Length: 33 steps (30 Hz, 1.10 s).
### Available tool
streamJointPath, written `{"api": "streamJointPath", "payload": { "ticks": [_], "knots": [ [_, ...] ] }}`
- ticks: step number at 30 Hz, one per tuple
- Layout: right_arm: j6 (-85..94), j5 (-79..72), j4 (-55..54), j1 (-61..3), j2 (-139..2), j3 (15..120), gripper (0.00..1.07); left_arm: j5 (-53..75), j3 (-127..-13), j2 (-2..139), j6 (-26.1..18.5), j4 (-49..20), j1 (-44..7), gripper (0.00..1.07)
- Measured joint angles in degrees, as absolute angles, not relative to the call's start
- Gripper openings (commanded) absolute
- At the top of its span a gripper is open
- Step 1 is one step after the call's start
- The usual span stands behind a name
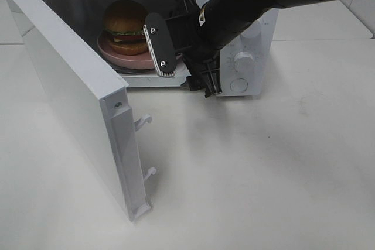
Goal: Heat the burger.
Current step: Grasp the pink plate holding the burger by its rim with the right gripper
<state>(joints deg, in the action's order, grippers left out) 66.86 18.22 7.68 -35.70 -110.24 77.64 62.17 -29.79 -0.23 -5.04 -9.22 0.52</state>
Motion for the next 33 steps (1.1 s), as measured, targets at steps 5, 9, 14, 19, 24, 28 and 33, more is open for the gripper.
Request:
{"api": "streamJointPath", "payload": {
  "ticks": [5, 9, 14, 19, 24, 28, 33],
  "knots": [
    [66.86, 17.82, 7.68, -35.75, -112.76, 80.04, 0.85, 62.17, -29.79, -0.23, -5.04, -9.22, 0.52, 1.00],
    [66.75, 17.88, 7.68, -35.75, -115.11, 82.33, 0.85, 62.17, -29.79, -0.23, -5.04, -9.22, 0.52, 1.00],
    [65.55, 17.93, 7.68, -35.75, -118.20, 85.77, 0.84, 62.17, -29.79, -0.23, -5.04, -9.22, 0.52, 1.00],
    [65.26, 18.96, 7.68, -35.75, -120.61, 88.69, 0.83, 62.17, -29.79, -0.23, -5.04, -9.22, 0.52, 1.00],
    [65.20, 19.88, 7.68, -35.75, -123.53, 92.19, 0.82, 62.17, -29.79, -0.23, -5.04, -9.22, 0.52, 1.00],
    [64.97, 20.68, 7.62, -35.75, -126.28, 95.97, 0.81, 62.17, -29.79, -0.23, -5.04, -9.22, 0.52, 1.00],
    [63.77, 22.75, 7.68, -35.75, -129.55, 100.61, 0.80, 62.17, -29.79, -0.23, -5.04, -9.22, 0.52, 1.00]
  ]
}}
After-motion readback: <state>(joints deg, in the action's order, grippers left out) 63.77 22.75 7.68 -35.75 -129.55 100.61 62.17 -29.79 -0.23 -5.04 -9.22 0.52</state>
